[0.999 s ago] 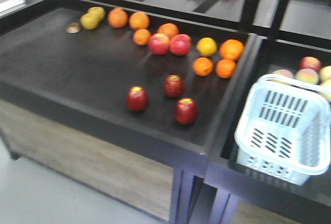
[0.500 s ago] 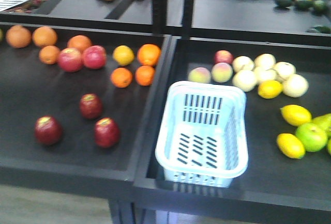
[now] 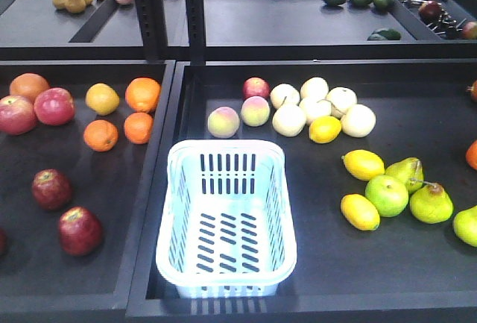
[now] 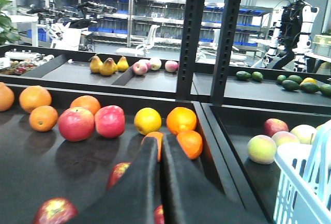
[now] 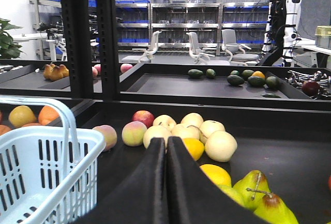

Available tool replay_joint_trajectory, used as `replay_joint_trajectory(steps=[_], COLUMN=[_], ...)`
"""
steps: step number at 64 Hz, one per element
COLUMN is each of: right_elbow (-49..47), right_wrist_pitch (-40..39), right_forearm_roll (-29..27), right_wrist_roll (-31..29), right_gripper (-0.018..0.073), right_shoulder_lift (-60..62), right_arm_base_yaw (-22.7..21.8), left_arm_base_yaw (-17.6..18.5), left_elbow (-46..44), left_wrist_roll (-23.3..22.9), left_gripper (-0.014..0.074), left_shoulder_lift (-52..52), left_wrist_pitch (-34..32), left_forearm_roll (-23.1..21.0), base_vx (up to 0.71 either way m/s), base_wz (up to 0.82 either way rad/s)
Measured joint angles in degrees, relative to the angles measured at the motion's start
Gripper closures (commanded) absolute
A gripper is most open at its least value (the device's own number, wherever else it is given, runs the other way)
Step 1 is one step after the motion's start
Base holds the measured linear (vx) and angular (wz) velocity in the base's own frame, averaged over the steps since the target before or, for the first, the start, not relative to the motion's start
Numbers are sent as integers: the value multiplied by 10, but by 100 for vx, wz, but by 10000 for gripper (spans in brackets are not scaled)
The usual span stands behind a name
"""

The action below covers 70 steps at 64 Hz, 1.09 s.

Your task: Pick three apples into basket with both arms

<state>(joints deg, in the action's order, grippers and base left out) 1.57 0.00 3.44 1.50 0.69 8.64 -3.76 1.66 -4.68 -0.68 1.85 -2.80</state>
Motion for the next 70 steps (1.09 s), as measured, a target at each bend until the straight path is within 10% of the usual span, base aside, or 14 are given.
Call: replay_joint_trajectory(steps=[70], right_elbow=[0], right_wrist_pitch=[0], right_forearm_roll=[0], right_wrist_roll=[0], right_gripper=[568], right_shoulder_lift=[0], right_arm_base_yaw=[0], left_arm_base_yaw=[0], left_elbow=[0], left_wrist_roll=[0], left_gripper=[603], left_shoulder_lift=[0], left_wrist_pitch=[0], left_forearm_roll=[0], base_vx=[7], base_wz=[-2])
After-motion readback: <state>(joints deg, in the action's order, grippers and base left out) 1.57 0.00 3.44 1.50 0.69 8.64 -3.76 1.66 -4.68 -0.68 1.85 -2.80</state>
